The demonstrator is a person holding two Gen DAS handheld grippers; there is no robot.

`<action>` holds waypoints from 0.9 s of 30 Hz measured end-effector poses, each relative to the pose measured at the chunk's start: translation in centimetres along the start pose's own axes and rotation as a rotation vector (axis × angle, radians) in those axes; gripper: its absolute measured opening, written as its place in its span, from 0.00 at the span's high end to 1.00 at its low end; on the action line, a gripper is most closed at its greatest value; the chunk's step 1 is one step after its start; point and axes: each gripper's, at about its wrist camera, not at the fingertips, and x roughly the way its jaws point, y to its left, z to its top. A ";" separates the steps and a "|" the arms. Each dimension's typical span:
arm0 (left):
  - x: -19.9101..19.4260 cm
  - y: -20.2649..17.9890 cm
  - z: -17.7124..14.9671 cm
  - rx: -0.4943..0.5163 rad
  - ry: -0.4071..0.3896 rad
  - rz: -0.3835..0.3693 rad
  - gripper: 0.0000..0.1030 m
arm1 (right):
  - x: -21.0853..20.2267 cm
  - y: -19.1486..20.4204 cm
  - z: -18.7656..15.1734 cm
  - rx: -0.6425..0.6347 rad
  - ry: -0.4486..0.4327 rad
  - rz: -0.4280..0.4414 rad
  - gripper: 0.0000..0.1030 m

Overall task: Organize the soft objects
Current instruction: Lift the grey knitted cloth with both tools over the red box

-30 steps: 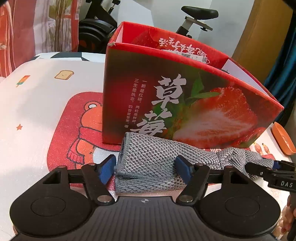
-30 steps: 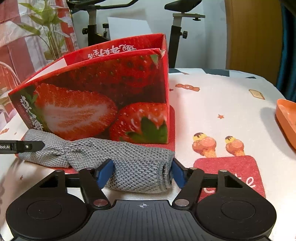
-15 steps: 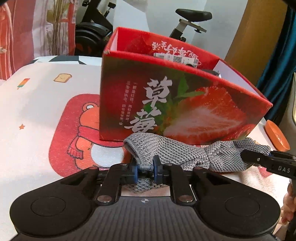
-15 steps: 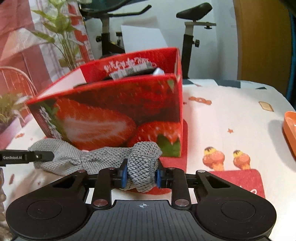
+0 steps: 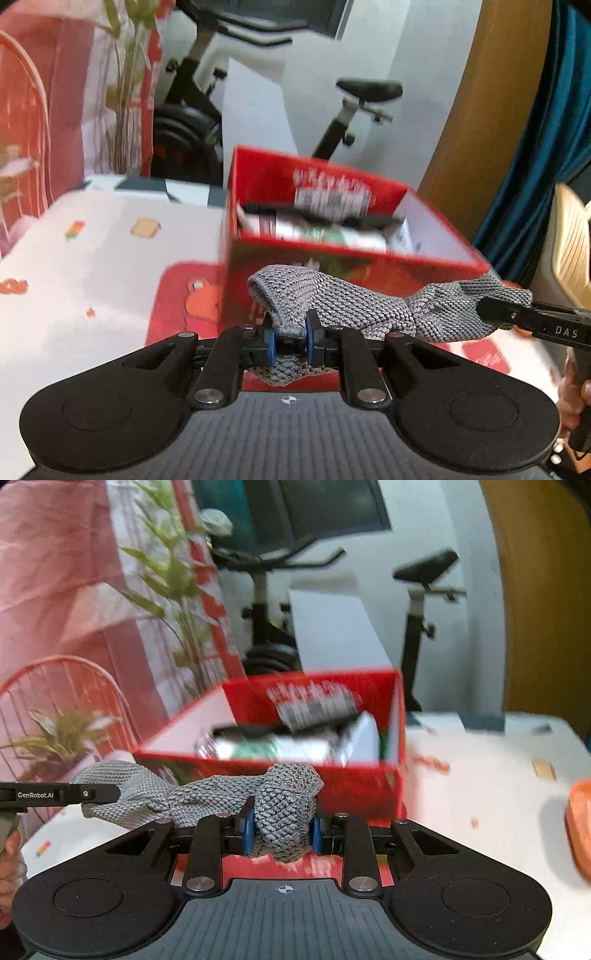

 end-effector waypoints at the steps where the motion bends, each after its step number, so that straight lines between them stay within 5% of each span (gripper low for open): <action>1: -0.6 0.0 0.4 -0.003 -0.017 -0.004 0.85 | -0.3 0.1 0.7 -0.010 -0.011 0.010 0.75; 6: -2.5 -0.1 2.7 0.007 -0.099 0.003 0.85 | -0.1 0.8 5.0 -0.076 -0.039 0.036 0.75; 12: -0.7 -0.5 6.9 0.013 -0.109 0.028 0.85 | 3.6 0.2 9.5 -0.117 0.009 -0.002 0.75; 20: 4.3 -0.2 11.2 0.059 0.028 0.015 0.85 | 8.4 -1.7 10.4 -0.137 0.160 -0.081 0.75; 27: 7.4 -1.1 10.9 0.162 0.174 0.004 0.84 | 9.7 -2.2 8.5 -0.195 0.268 -0.100 0.75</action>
